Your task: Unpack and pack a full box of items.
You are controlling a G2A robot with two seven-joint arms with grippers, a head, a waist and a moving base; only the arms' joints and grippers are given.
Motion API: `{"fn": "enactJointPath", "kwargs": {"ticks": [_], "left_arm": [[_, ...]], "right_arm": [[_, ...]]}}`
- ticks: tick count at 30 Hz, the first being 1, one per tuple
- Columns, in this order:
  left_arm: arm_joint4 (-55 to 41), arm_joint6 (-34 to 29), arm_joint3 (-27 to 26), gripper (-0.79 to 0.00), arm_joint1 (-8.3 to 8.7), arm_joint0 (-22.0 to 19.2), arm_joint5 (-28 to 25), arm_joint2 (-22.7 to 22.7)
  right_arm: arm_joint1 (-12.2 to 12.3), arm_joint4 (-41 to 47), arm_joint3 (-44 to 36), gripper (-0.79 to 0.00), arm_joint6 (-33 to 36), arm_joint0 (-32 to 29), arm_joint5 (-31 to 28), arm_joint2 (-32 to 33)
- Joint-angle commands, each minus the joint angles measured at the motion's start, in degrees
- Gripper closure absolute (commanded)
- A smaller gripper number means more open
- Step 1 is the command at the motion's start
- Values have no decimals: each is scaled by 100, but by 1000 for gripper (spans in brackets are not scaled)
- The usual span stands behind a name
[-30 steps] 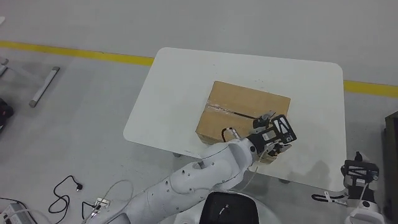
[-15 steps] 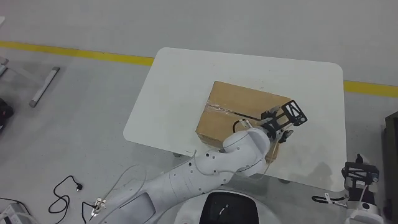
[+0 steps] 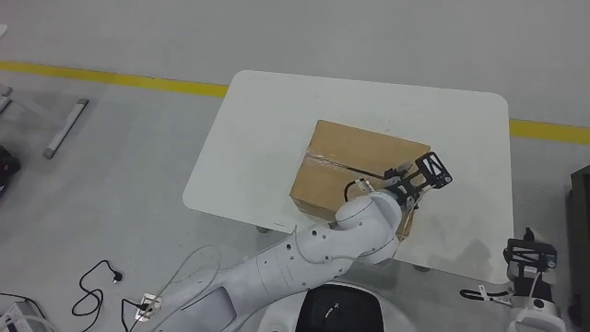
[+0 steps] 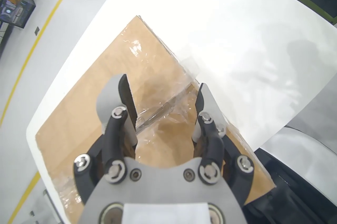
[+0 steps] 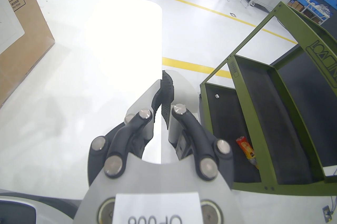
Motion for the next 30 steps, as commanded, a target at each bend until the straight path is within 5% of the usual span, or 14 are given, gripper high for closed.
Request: {"fn": "enactJointPath", "kwargs": {"ticks": [1,15,30], "left_arm": [[90,-41,-31,-419,-14,32,-26,-7],[405,-96,-93,-9,-107,197,-68,-222],[692,100,-343,0,-147,490,17,-639]], "right_arm": [[-4,-15,3,0,-13,4,-5,-1],[-31,-21,8,0,-52,-24,-18,14],[-61,-37,-19,0,-42,-44,-30,6]]}}
